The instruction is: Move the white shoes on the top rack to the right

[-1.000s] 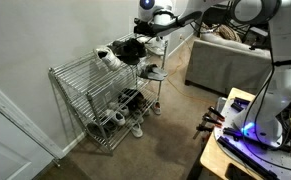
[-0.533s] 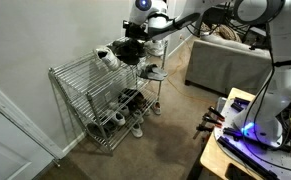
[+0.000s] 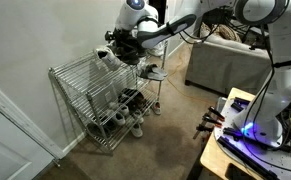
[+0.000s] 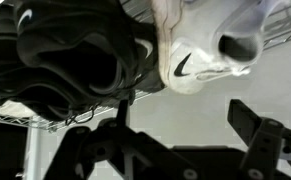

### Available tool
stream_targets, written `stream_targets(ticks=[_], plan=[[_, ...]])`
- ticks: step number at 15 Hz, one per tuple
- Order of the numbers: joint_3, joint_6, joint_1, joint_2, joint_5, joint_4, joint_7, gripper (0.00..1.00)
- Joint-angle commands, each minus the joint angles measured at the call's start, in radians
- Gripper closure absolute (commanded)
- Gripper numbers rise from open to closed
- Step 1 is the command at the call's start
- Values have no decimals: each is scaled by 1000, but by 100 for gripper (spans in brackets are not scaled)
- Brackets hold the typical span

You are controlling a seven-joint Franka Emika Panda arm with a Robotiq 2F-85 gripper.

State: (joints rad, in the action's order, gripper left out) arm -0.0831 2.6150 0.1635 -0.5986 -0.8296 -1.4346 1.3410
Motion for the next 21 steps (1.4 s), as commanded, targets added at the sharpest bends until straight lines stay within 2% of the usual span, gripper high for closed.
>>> stream_targets(ticks=[1,2,3,4,7,10,14,18,21], plan=[[-42,-69,18,-35,143,32,-265,0],[-88,-105,-6,-45,128,44,-305,0],[-91,-137,3,-59,126,63,-357,0],[-24,-146,60,-64,182,75,-425,0],[15,-171,100,-98,225,123,-539,0],[41,-140,123,-127,286,164,-619,0],[98,-124,156,-154,368,237,-639,0],[207,-150,212,-192,319,298,-609,0],[247,-154,226,-227,329,320,-607,0]])
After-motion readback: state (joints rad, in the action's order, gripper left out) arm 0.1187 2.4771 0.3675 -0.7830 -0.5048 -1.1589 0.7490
